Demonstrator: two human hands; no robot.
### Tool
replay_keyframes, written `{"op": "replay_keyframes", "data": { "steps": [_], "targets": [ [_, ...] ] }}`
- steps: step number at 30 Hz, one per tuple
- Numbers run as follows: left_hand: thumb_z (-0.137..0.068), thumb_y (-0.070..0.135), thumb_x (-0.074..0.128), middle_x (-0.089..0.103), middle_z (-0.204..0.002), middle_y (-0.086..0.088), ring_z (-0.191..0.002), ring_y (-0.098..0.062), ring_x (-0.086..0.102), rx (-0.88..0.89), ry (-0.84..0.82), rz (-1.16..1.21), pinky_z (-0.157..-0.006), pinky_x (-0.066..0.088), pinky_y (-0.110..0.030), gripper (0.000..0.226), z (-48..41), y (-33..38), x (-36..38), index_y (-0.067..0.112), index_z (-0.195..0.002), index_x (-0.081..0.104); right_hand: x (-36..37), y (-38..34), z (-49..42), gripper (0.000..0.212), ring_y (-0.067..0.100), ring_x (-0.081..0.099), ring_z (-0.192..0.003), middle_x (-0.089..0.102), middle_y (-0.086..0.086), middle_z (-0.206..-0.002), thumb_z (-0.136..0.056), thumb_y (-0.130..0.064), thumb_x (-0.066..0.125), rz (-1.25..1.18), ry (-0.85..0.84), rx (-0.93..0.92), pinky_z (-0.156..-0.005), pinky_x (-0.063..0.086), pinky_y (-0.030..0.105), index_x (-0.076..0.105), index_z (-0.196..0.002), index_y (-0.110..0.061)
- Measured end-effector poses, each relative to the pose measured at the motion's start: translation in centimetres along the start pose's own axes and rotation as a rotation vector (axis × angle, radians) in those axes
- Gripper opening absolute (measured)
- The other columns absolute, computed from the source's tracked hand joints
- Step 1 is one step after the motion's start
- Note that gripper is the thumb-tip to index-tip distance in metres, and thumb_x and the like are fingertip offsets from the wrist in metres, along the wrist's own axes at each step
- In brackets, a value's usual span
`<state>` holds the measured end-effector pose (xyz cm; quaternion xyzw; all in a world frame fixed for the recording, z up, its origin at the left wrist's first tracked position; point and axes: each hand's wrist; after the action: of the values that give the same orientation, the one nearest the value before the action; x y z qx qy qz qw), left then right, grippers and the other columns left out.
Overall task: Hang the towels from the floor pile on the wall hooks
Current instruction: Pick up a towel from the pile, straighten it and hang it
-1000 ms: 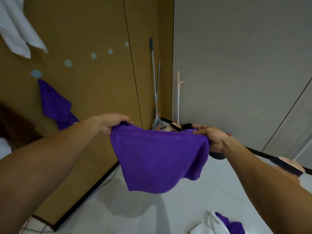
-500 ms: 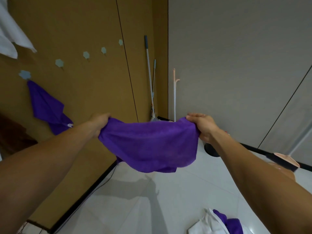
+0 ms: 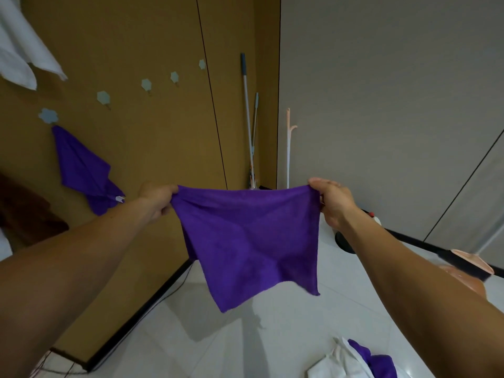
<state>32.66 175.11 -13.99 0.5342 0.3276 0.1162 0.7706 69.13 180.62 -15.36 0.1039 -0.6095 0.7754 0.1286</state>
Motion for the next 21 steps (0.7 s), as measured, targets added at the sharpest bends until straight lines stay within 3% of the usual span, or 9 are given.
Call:
{"op": "replay_keyframes", "data": {
  "steps": [3,7,9,12,14,18,21],
  "targets": [
    [-0.084,0.016,0.059,0.053,-0.069,-0.004,-0.054,-0.015,0.041,-0.015,-0.008,0.029,-0.046,0.029,-0.027,0.007,0.2,-0.1,-0.2,0.013,-0.079,0.062,-0.3,0.2,-0.2,0.034,0.017,0.065,-0.091,0.068,0.006,-0.101,-0.082,0.000,0.071,-0.030,0.009,0.035,-0.064,0.053,0.021,0.064,-0.115,-0.005],
    [-0.085,0.021,0.058,0.058,-0.074,-0.002,-0.063,-0.017,0.052,0.003,-0.054,0.102,-0.056,0.042,-0.030,0.007,0.6,-0.1,-0.7,0.017,-0.084,0.063,-0.6,0.3,-0.2,0.042,0.023,0.063,-0.100,0.063,0.012,-0.113,-0.084,0.005,0.066,-0.051,-0.059,0.088,-0.072,0.053,0.027,0.057,-0.124,-0.002],
    [-0.088,0.021,0.056,0.058,-0.078,-0.002,-0.067,-0.019,0.054,0.028,-0.118,0.153,-0.060,0.045,-0.033,0.007,0.7,-0.2,-0.8,0.020,-0.092,0.062,-0.8,0.2,-0.1,0.039,0.018,0.064,-0.090,0.062,0.009,-0.108,-0.086,0.003,0.064,-0.062,-0.089,0.074,-0.068,0.053,0.027,0.056,-0.123,-0.007],
    [-0.093,0.014,0.051,0.062,-0.085,-0.003,-0.071,-0.020,0.057,0.047,-0.238,0.217,-0.064,0.049,-0.035,0.014,0.9,-0.2,-0.7,0.019,-0.100,0.062,-1.0,0.2,-0.2,0.025,0.004,0.058,-0.054,0.061,0.000,-0.082,-0.088,-0.010,0.067,-0.113,-0.056,0.039,-0.059,0.049,0.024,0.061,-0.112,-0.011],
    [-0.094,0.010,0.049,0.059,-0.080,-0.005,-0.067,-0.018,0.053,0.060,-0.251,0.210,-0.062,0.044,-0.031,0.014,1.1,-0.2,-0.3,0.014,-0.090,0.062,-1.1,0.0,-0.3,0.018,0.002,0.058,-0.050,0.061,-0.001,-0.076,-0.087,-0.011,0.069,-0.158,0.005,0.011,-0.056,0.049,0.021,0.064,-0.105,-0.011],
    [-0.088,0.003,0.051,0.045,-0.069,-0.007,-0.060,-0.017,0.041,0.082,-0.164,0.185,-0.056,0.032,-0.031,0.023,1.3,-0.1,0.4,0.012,-0.067,0.050,-1.6,-0.4,-0.4,0.037,0.019,0.067,-0.092,0.066,0.011,-0.107,-0.082,0.003,0.070,-0.205,0.030,0.030,-0.074,0.056,0.025,0.062,-0.118,-0.005],
    [-0.086,0.003,0.054,0.051,-0.072,-0.007,-0.066,-0.019,0.048,0.129,-0.135,0.087,-0.063,0.038,-0.034,0.019,1.6,-0.1,0.9,0.012,-0.070,0.053,-2.1,-0.5,-0.3,0.044,0.021,0.063,-0.097,0.064,0.013,-0.112,-0.080,0.004,0.071,-0.148,0.016,0.039,-0.082,0.055,0.030,0.059,-0.121,-0.004]
  ]
}}
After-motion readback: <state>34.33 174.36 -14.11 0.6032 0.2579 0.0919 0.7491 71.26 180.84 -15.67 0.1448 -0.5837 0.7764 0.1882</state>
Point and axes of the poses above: each hand's wrist, its own z-axis away from the middle knuckle, its own x-axis out of the palm, y = z × x
